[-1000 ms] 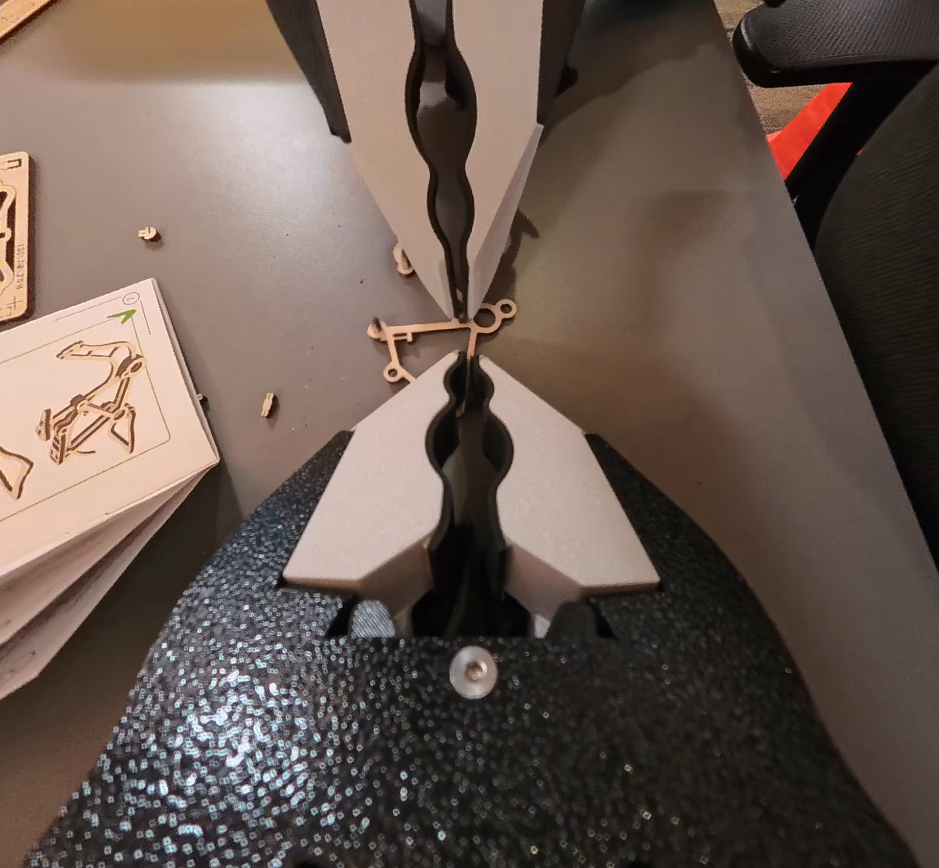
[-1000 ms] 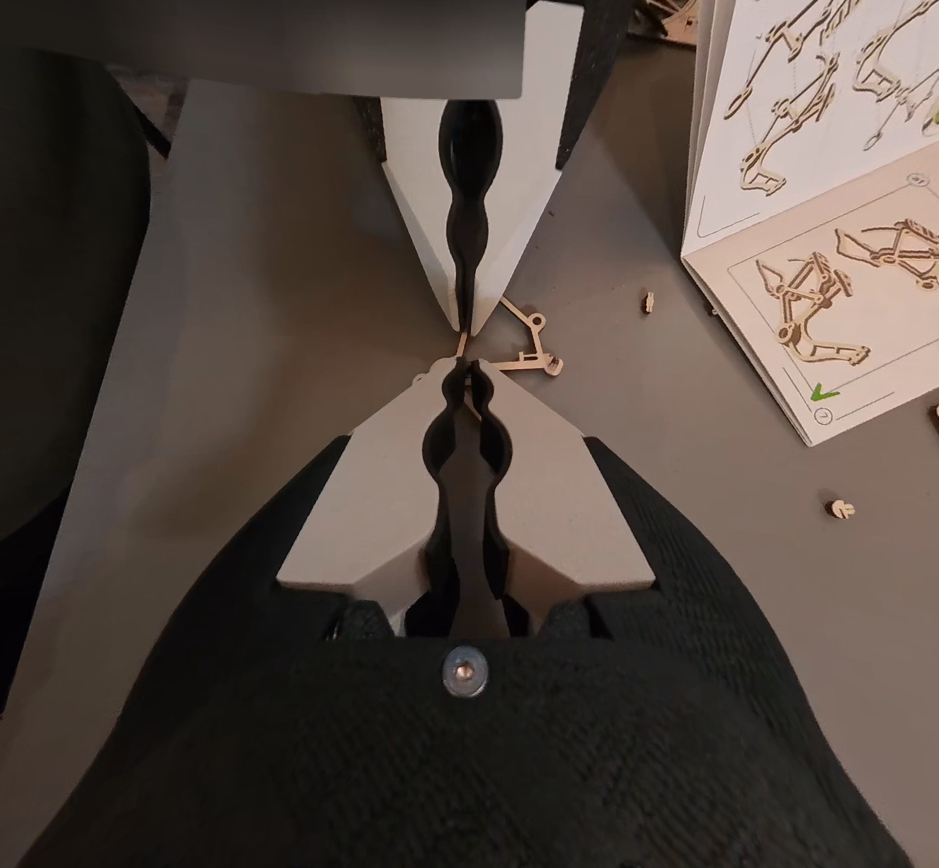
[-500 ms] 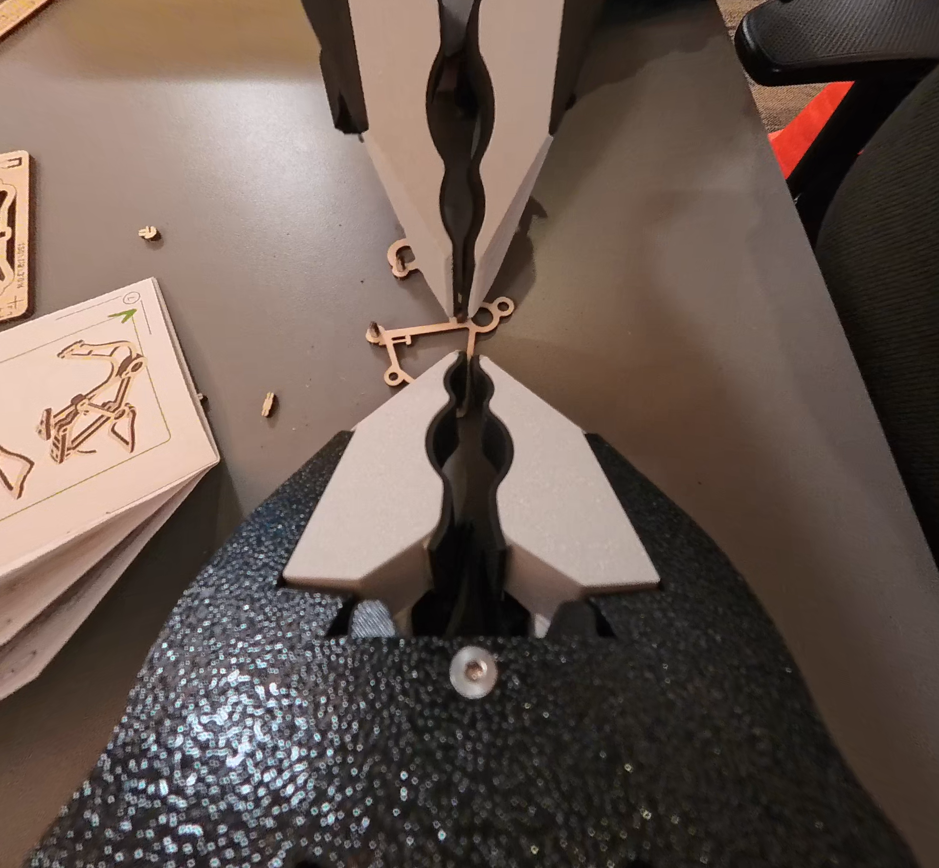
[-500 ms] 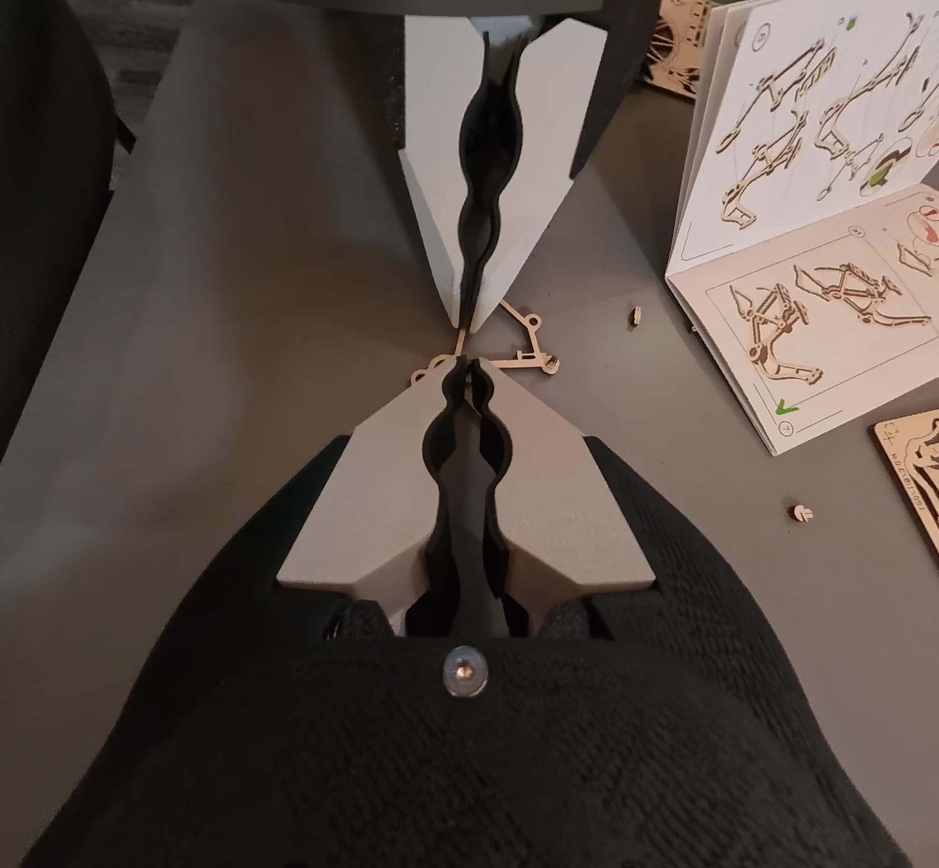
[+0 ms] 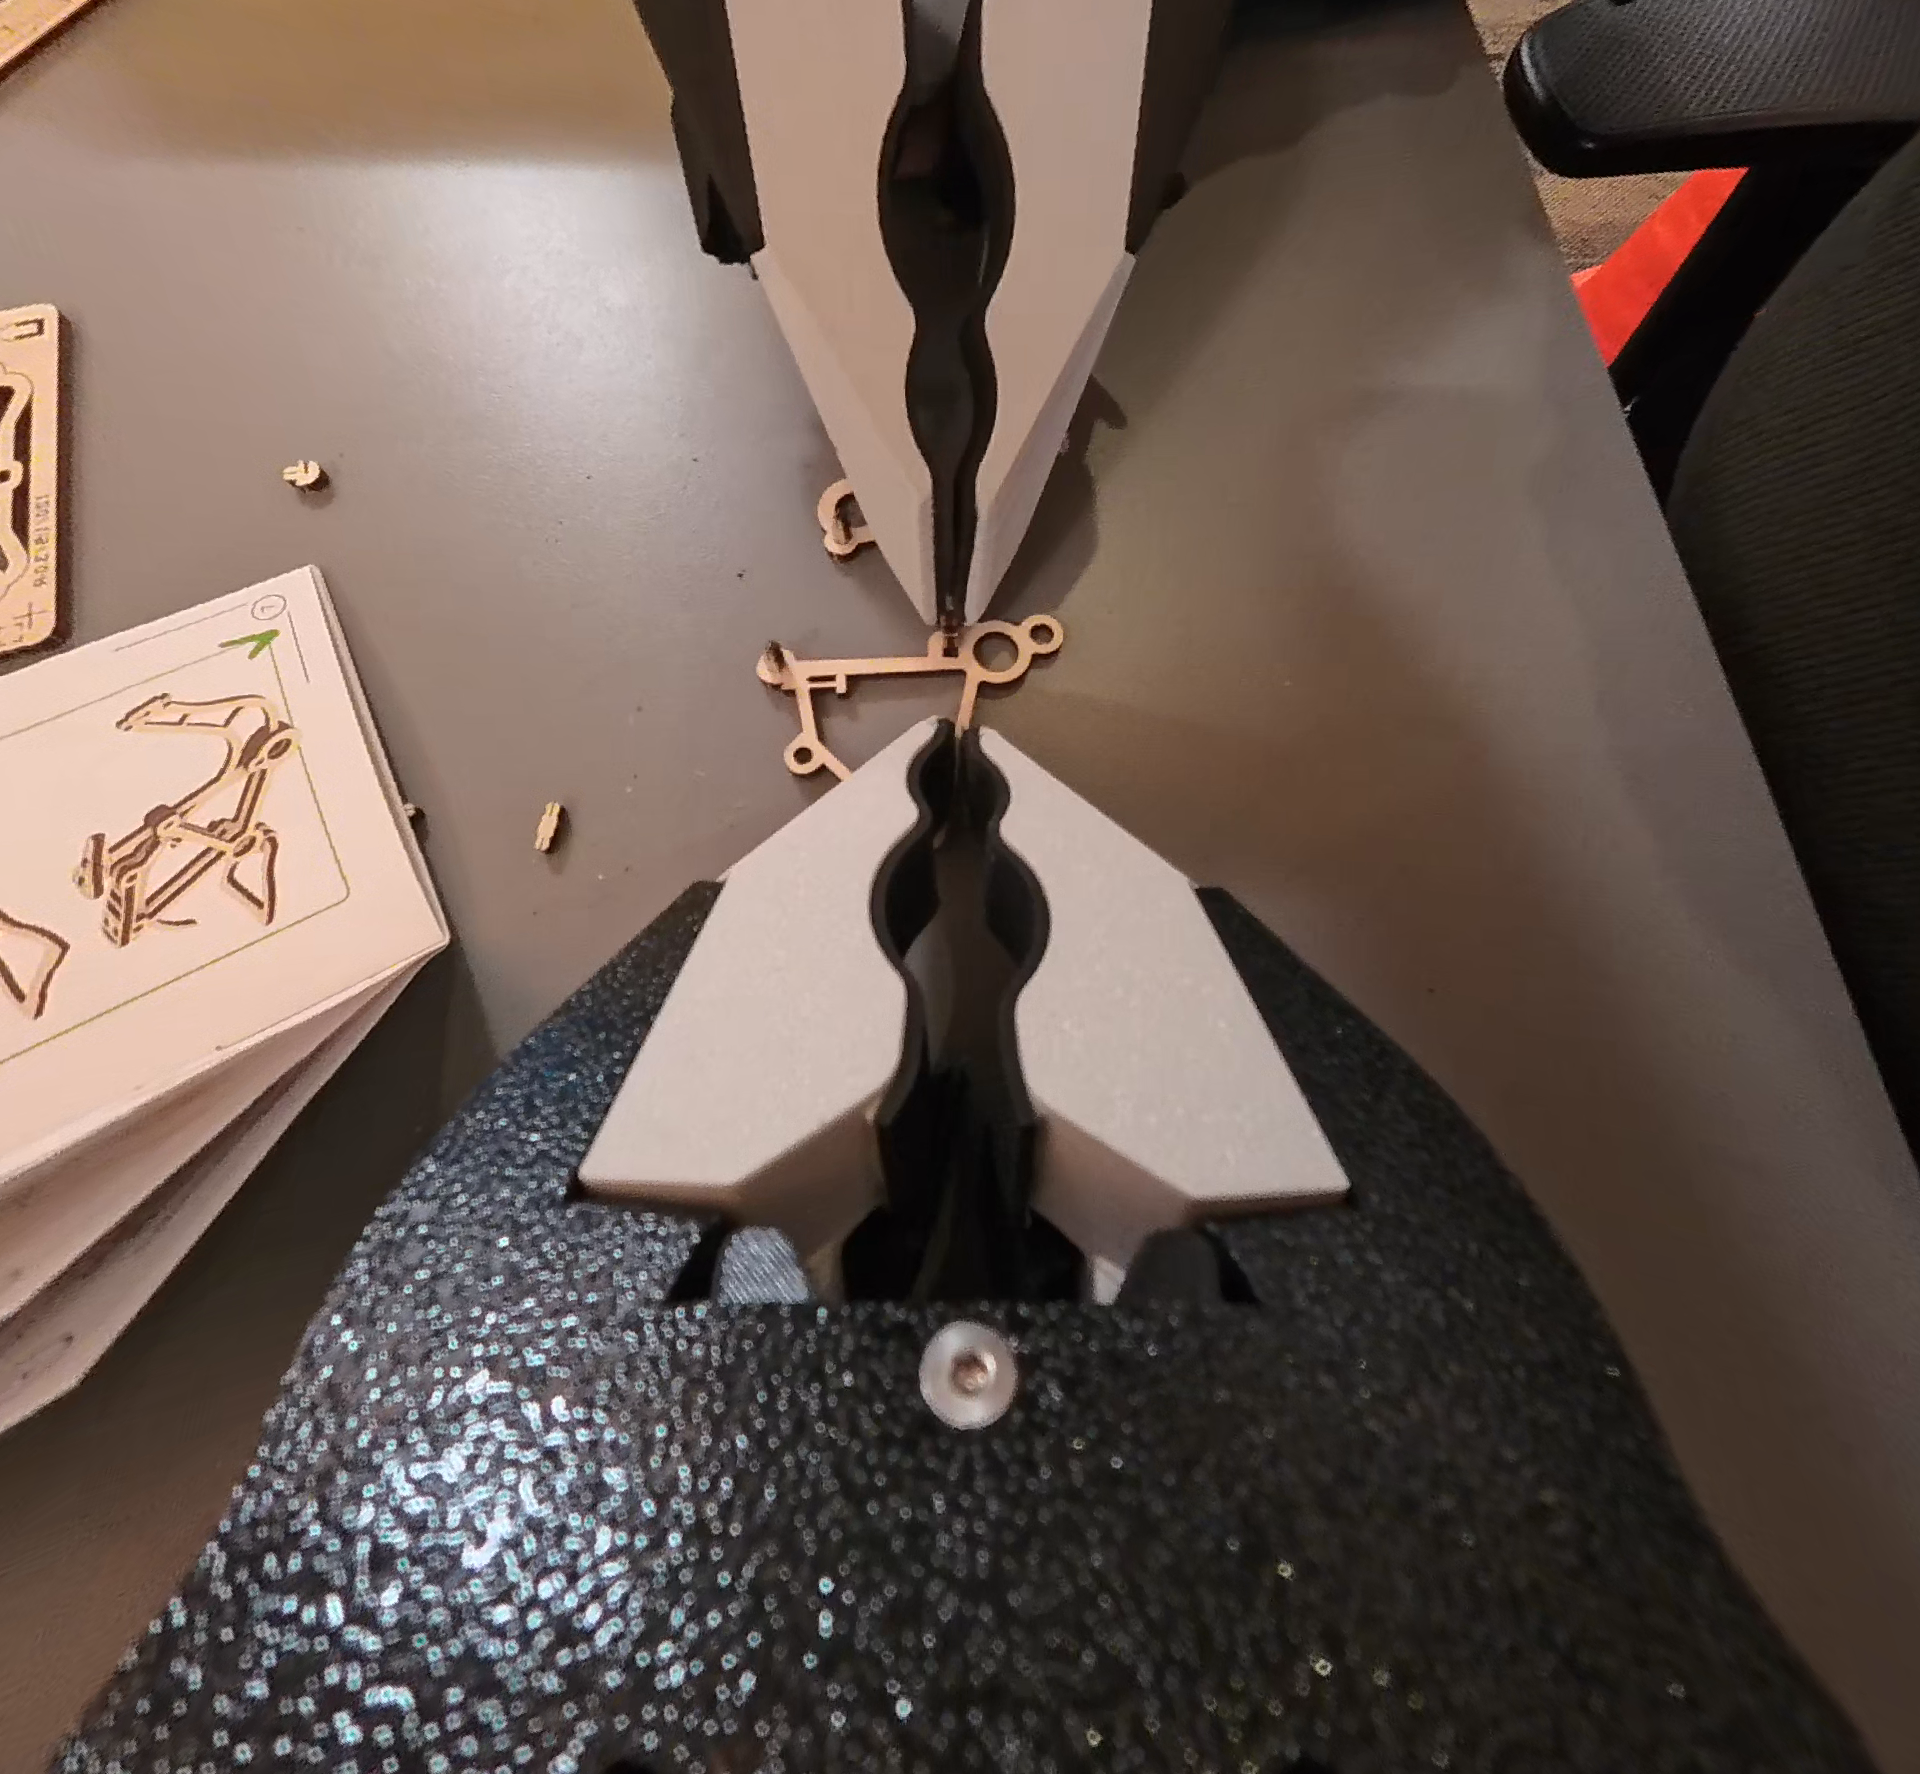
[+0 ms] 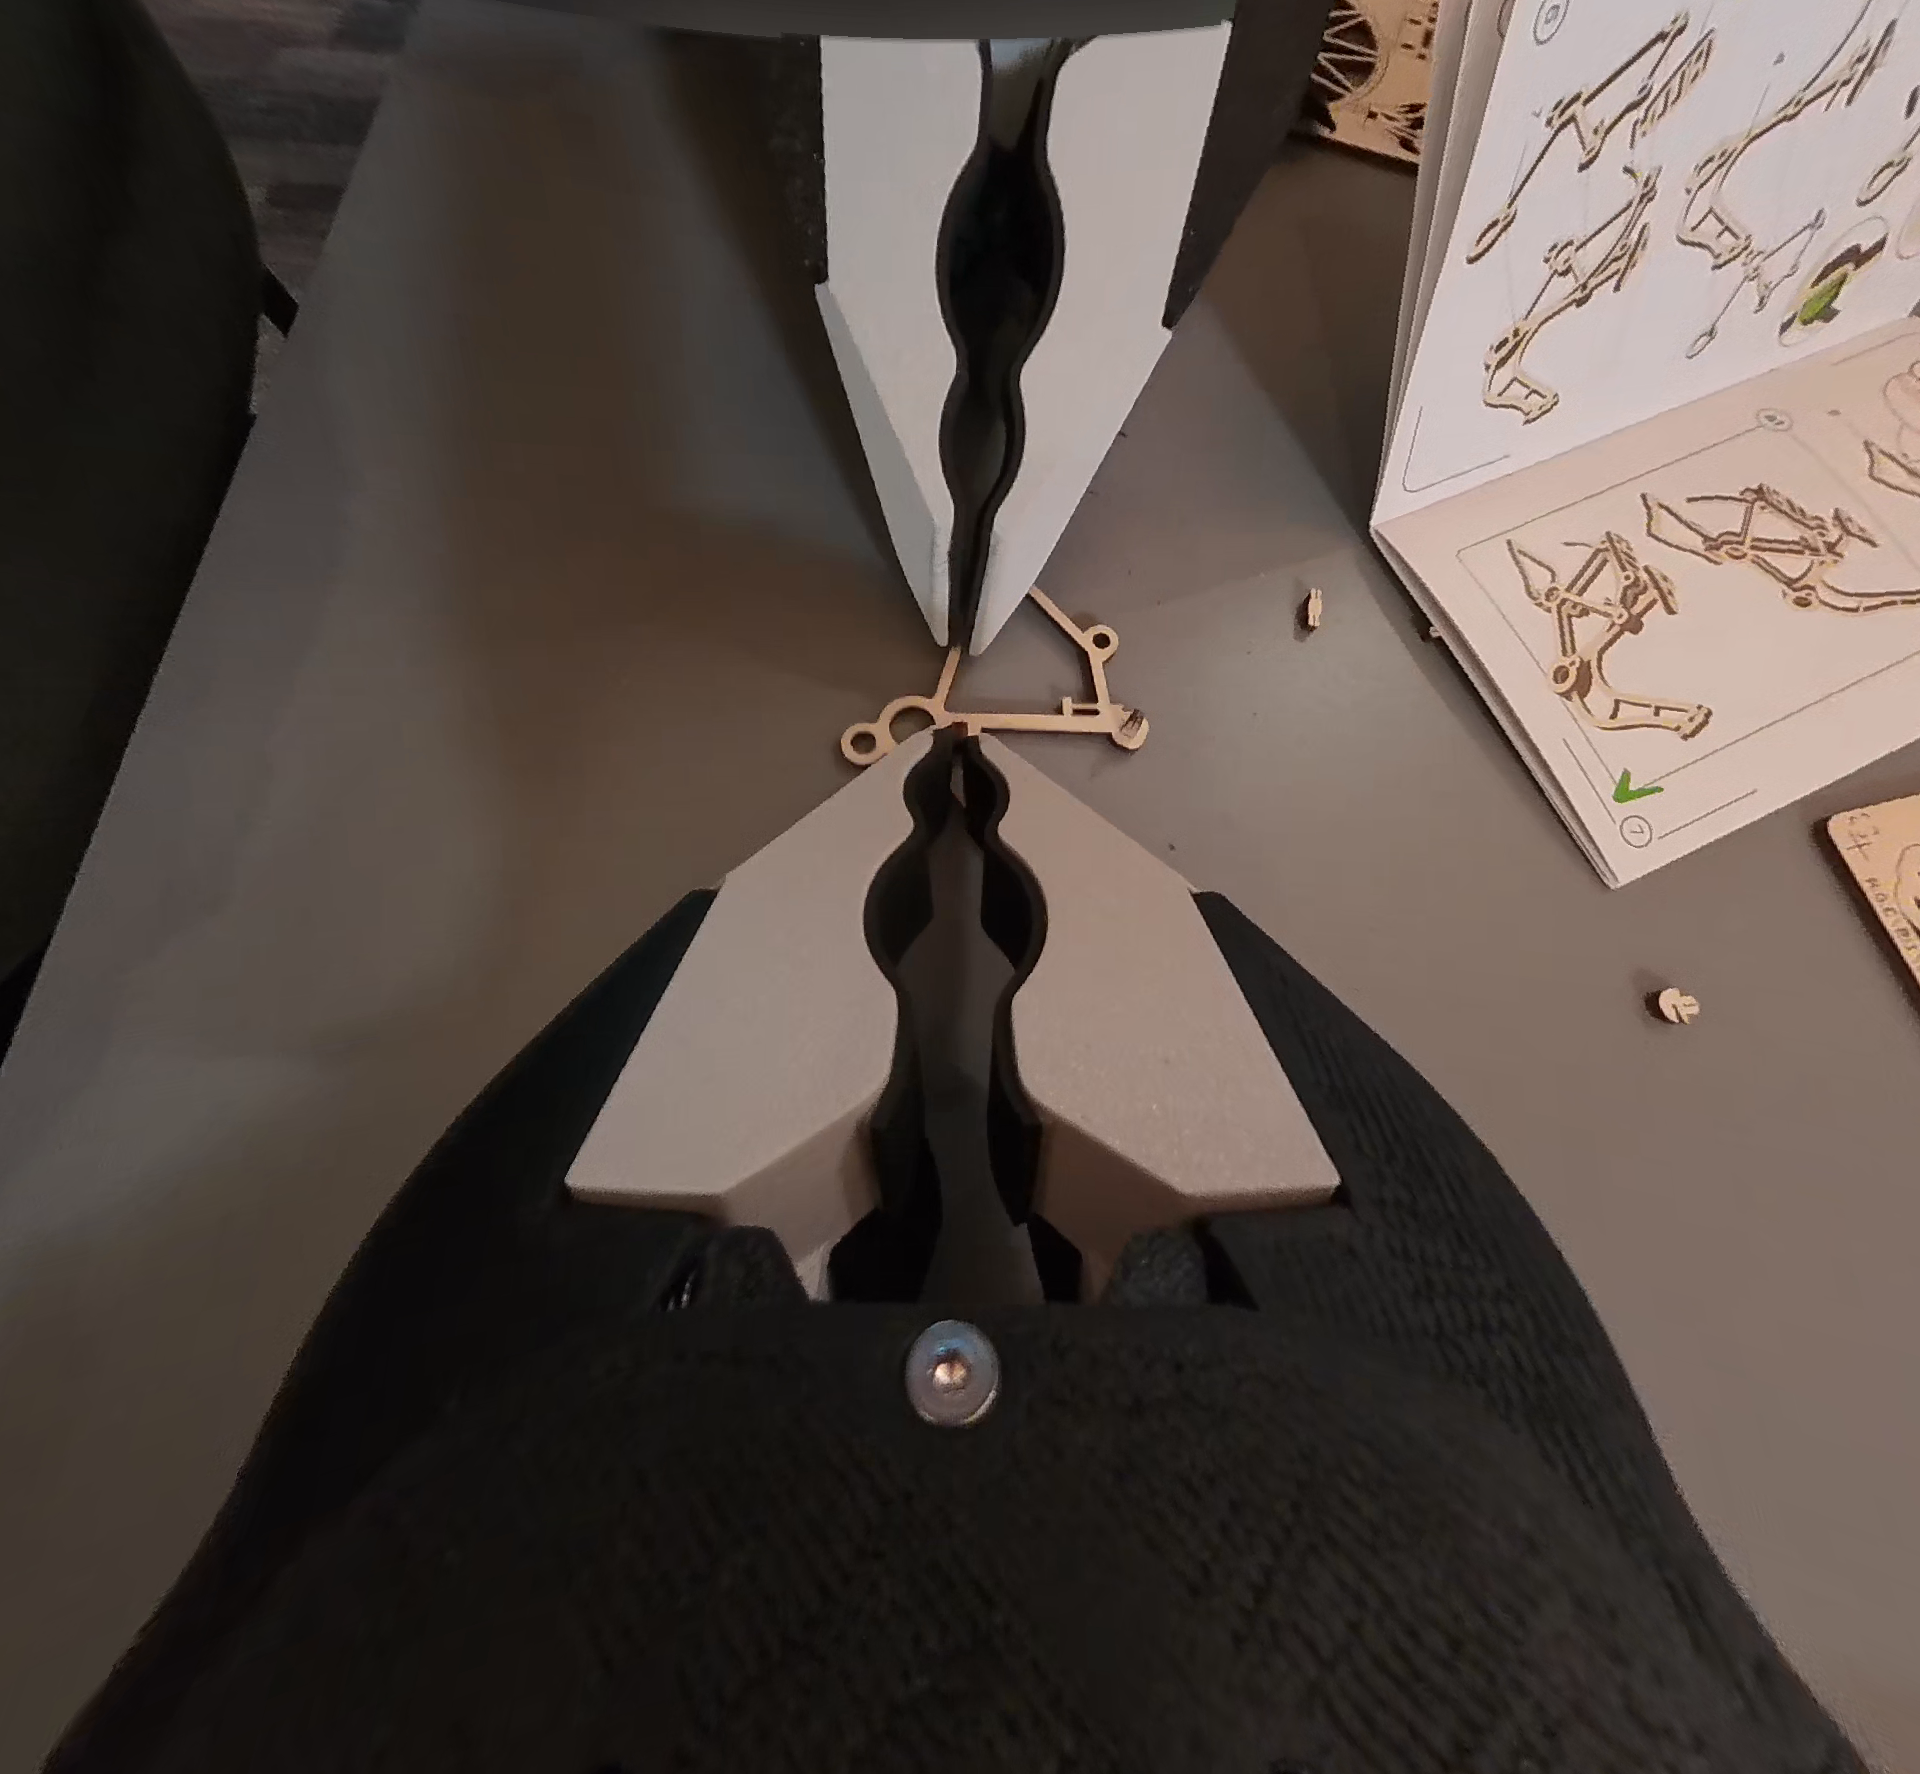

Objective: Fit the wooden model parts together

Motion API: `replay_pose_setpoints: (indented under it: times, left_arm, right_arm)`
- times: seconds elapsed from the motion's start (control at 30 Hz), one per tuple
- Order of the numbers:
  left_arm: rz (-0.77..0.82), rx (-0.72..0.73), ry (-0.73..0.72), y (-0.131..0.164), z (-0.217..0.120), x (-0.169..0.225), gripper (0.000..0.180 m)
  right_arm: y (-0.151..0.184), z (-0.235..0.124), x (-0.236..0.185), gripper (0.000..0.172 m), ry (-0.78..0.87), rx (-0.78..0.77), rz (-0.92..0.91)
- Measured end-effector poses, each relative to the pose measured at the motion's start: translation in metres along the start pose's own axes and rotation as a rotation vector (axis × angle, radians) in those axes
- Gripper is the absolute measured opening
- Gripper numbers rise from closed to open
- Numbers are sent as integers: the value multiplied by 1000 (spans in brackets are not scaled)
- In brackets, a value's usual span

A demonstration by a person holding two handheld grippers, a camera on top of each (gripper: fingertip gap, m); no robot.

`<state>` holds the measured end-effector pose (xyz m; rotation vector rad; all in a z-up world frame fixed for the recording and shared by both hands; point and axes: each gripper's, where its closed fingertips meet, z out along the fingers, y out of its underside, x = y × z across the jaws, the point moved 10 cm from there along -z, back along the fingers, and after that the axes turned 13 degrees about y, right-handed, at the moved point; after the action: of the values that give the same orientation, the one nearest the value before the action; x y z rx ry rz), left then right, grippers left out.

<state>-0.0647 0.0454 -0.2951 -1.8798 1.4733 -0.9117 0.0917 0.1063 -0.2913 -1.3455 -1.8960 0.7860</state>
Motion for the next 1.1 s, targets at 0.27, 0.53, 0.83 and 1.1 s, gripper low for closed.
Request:
replay_pose_setpoints:
  times: [0.27,0.53,0.83,1.1]
  left_arm:
    - [0,2,-1,0,0,0,0]
    - [-2,-2,-4,0,0,0,0]
    - [0,-10,-6,-1,1,0,0]
    - [1,-8,-6,-1,1,0,0]
  right_arm:
    - [-3,1,0,0,11,-26,13]
    - [-11,2,-6,0,70,-95,-87]
    - [-24,4,-10,0,97,-222,-116]
    - [-21,5,-5,0,58,-177,-42]
